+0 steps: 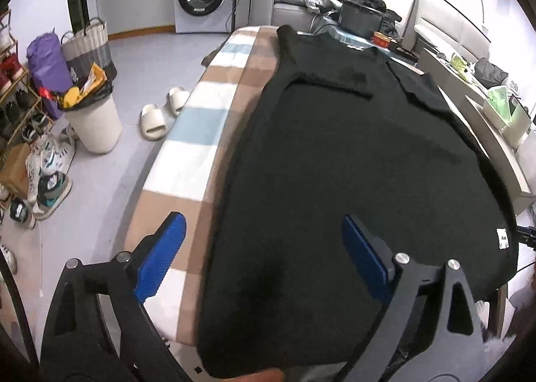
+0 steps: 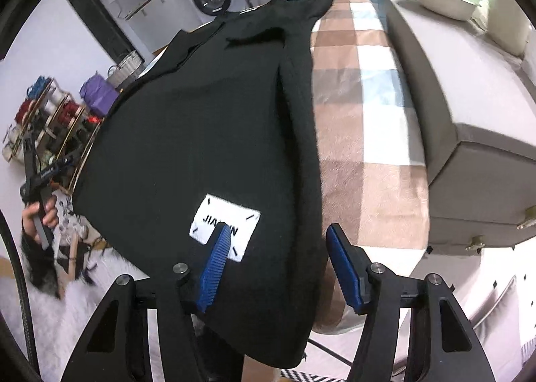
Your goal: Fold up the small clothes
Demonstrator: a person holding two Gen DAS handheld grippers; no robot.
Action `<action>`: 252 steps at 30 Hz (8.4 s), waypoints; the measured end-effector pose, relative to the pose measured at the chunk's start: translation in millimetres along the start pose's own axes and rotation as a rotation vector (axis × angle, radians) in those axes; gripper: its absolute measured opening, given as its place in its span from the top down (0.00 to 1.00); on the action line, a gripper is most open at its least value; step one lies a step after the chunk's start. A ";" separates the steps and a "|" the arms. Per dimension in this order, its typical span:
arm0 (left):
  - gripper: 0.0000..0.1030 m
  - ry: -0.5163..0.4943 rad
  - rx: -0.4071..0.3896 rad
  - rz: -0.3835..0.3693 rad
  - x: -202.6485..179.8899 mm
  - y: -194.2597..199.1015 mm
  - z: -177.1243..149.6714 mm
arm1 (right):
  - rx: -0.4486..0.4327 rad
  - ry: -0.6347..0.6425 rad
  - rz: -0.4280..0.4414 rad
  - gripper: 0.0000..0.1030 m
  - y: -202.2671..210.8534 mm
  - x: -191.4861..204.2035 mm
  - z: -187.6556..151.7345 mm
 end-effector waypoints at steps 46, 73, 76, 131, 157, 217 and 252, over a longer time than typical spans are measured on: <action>0.94 -0.019 -0.107 -0.232 -8.4 14.2 22.8 | -0.429 0.031 0.351 0.95 43.2 11.6 27.7; 1.00 -0.032 -0.386 -0.286 -8.0 129.1 32.5 | -0.613 0.004 0.470 0.95 95.1 1.1 31.8; 1.00 -0.026 -0.272 -0.256 -6.0 100.3 30.8 | -0.551 -0.017 0.434 0.95 79.7 -2.5 29.4; 0.98 0.016 -0.220 -0.575 12.7 40.6 86.7 | -0.570 -0.040 0.419 0.92 72.1 -18.9 75.0; 0.44 0.124 0.003 -0.399 9.5 -83.6 131.0 | -0.276 -0.286 0.046 0.46 14.1 -71.7 102.3; 0.81 -0.127 0.150 -0.432 -42.8 -58.9 63.5 | -0.108 -0.094 0.001 0.58 0.0 -17.0 78.3; 0.92 -0.018 -0.006 -0.521 -24.2 -22.5 90.6 | -0.416 -0.320 0.157 0.96 37.4 -48.0 81.3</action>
Point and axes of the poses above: each gripper's, at about its wrist camera, not at the fingertips, and y roughly against the way its jaws point, x to its left, z to its top, the point moved 4 cm from there along -y, roughly the way its jaws point, and after that the axes turned 15 degrees about x, right-handed, at the moved point
